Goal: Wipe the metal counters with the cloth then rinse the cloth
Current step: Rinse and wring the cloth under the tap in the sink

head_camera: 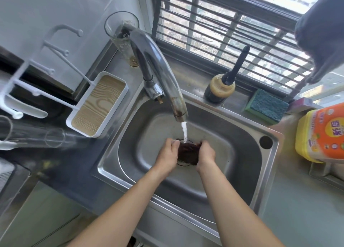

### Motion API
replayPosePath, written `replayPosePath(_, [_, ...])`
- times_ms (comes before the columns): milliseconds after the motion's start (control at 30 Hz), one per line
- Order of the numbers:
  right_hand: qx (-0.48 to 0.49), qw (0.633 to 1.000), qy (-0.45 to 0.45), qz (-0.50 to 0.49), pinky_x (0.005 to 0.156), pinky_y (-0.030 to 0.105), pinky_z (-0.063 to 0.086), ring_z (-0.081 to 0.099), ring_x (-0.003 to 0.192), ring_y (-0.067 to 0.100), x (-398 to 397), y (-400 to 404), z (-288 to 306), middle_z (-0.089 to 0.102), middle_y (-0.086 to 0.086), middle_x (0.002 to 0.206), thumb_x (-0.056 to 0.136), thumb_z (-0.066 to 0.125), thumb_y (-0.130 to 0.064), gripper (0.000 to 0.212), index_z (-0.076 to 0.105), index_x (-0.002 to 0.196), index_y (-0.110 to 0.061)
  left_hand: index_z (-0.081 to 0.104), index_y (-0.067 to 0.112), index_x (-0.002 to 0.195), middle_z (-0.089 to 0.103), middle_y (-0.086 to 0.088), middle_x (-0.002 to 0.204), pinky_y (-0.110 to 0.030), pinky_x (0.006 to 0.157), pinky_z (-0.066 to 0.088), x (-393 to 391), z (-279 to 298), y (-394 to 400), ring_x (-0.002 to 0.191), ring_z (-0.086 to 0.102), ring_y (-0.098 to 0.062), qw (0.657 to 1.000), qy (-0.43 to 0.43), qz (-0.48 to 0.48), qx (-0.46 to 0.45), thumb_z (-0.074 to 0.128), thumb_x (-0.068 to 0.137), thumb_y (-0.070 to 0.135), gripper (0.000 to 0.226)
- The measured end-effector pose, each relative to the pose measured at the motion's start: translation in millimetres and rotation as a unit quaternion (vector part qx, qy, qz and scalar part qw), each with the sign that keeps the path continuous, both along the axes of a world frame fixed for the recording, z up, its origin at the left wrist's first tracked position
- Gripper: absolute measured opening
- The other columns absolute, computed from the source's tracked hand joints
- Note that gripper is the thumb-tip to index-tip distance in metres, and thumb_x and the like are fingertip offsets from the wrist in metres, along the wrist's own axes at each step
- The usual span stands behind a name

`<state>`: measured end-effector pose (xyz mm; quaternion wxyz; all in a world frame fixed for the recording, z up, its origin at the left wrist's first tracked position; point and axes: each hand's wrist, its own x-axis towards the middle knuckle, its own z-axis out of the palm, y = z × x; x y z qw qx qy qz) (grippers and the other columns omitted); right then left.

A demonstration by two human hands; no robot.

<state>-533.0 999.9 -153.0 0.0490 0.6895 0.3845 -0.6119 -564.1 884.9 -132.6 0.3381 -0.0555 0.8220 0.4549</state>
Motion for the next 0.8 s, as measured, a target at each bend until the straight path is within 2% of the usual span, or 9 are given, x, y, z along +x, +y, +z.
replayPosePath(100, [-0.05, 0.993, 0.103, -0.03, 0.075, 0.039, 0.056, 0.067, 0.083, 0.032, -1.6, -6.6, 6.1, 0.072, 0.017, 0.096, 0.095, 0.057, -0.024, 0.019, 0.07, 0.094, -0.01, 0.044, 0.013, 0.129, 0.048, -0.013, 0.124, -0.039, 0.097, 0.045, -13.8, -18.3, -4.0, 0.113, 0.052, -0.033, 0.989, -0.103, 0.103, -0.041, 0.042, 0.099, 0.048, 0.045])
replayPosePath(167, [-0.059, 0.983, 0.175, -0.024, 0.083, 0.042, 0.056, 0.068, 0.093, 0.032, -7.3, -21.7, 8.6, 0.072, 0.015, 0.1, 0.087, 0.065, -0.029, 0.025, 0.07, 0.104, -0.012, 0.046, 0.021, 0.135, 0.054, -0.008, 0.133, -0.046, 0.106, 0.044, -18.5, -26.6, 4.0, 0.12, 0.054, -0.029, 0.963, -0.199, 0.183, 0.014, 0.035, 0.085, 0.073, 0.073])
replayPosePath(267, [0.012, 0.971, 0.212, 0.106, 0.096, 0.042, 0.057, 0.071, 0.107, 0.026, -12.4, -51.9, 6.4, 0.074, 0.008, 0.115, 0.071, 0.074, -0.045, 0.05, 0.065, 0.116, -0.026, 0.069, 0.014, 0.102, 0.075, -0.005, 0.096, -0.037, 0.102, 0.048, -18.8, -13.8, 19.6, 0.105, 0.064, -0.026, 0.92, -0.253, 0.268, 0.132, 0.029, 0.099, 0.065, 0.065])
replayPosePath(367, [0.138, 0.956, 0.164, 0.202, 0.093, 0.041, 0.056, 0.07, 0.098, 0.021, -15.4, -57.4, 5.1, 0.074, 0.001, 0.103, 0.072, 0.066, -0.064, 0.05, 0.063, 0.105, -0.027, 0.067, 0.014, 0.079, 0.07, 0.002, 0.064, -0.028, 0.085, 0.052, -19.6, -3.1, 28.1, 0.082, 0.066, -0.022, 0.921, -0.252, 0.24, 0.173, 0.018, 0.104, 0.059, 0.071])
replayPosePath(467, [0.202, 0.946, 0.086, 0.237, 0.086, 0.038, 0.055, 0.069, 0.092, 0.024, -17.1, -44.5, 2.9, 0.074, 0.001, 0.095, 0.084, 0.069, -0.057, 0.04, 0.066, 0.099, -0.02, 0.064, 0.014, 0.079, 0.068, 0.001, 0.067, -0.014, 0.064, 0.052, -13.4, -5.4, 33.0, 0.068, 0.067, -0.012, 0.923, -0.243, 0.242, 0.174, 0.017, 0.105, 0.055, 0.067])
replayPosePath(567, [0.212, 0.952, 0.045, 0.216, 0.078, 0.04, 0.056, 0.069, 0.081, 0.029, -21.0, -36.4, 4.7, 0.073, 0.002, 0.077, 0.085, 0.07, -0.055, 0.041, 0.068, 0.079, -0.014, 0.073, 0.017, 0.09, 0.076, -0.003, 0.096, -0.03, 0.095, 0.053, -5.7, -12.8, 31.3, 0.102, 0.07, -0.02, 0.933, -0.222, 0.239, 0.151, 0.027, 0.096, 0.071, 0.071])
replayPosePath(600, [0.211, 0.954, 0.031, 0.211, 0.075, 0.038, 0.055, 0.069, 0.079, 0.03, -21.7, -34.6, 4.8, 0.072, 0.003, 0.074, 0.086, 0.07, -0.054, 0.042, 0.068, 0.075, -0.013, 0.075, 0.017, 0.093, 0.076, -0.003, 0.099, -0.033, 0.094, 0.055, -4.2, -16.7, 30.5, 0.103, 0.07, -0.022, 0.937, -0.218, 0.238, 0.137, 0.029, 0.095, 0.072, 0.071])
replayPosePath(700, [0.201, 0.958, 0.009, 0.202, 0.073, 0.036, 0.051, 0.067, 0.08, 0.034, -22.3, -28.0, 8.2, 0.073, 0.013, 0.077, 0.088, 0.067, -0.05, 0.046, 0.069, 0.072, -0.007, 0.072, 0.017, 0.085, 0.073, 0.0, 0.077, -0.018, 0.049, 0.049, -3.2, -8.2, 27.2, 0.07, 0.067, -0.017, 0.954, -0.198, 0.2, 0.099, 0.033, 0.1, 0.064, 0.063])
replayPosePath(800, [0.171, 0.964, -0.011, 0.203, 0.085, 0.041, 0.055, 0.069, 0.092, 0.039, -23.3, -22.5, 11.6, 0.075, 0.022, 0.092, 0.092, 0.061, -0.051, 0.05, 0.074, 0.08, -0.004, 0.063, 0.018, 0.078, 0.061, 0.004, 0.062, -0.017, 0.035, 0.037, -3.5, 1.0, 24.7, 0.054, 0.054, -0.012, 0.975, -0.142, 0.153, 0.082, 0.043, 0.103, 0.048, 0.044])
